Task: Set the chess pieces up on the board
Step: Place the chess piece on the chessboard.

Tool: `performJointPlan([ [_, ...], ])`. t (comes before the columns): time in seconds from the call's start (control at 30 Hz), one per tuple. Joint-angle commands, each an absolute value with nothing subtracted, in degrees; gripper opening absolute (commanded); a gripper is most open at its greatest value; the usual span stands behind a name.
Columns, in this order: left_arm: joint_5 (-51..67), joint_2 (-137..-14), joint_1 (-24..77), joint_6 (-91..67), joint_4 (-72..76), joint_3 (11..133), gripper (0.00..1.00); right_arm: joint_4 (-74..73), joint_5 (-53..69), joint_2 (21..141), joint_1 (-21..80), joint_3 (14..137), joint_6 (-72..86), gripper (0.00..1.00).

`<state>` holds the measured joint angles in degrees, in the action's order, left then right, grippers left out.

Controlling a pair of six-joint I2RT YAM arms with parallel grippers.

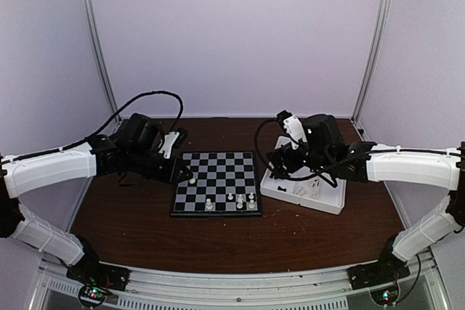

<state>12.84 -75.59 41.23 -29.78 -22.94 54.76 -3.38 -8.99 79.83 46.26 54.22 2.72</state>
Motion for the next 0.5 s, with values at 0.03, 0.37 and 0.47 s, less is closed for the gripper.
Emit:
performJointPlan([
  [0.03,8.6,-73.2,41.0,-26.1,-26.0,51.3,0.00,-1.3,-15.3,77.1,44.7,51.7,8.2,1.00],
  [0.37,8.4,-74.7,41.7,-25.8,-24.8,47.1,0.00,-0.4,-18.9,76.9,43.8,50.2,9.0,1.00],
  [0.47,7.3,-75.4,42.5,-25.1,-23.4,46.3,0.00,-0.2,-18.8,76.7,43.7,49.5,9.2,1.00],
])
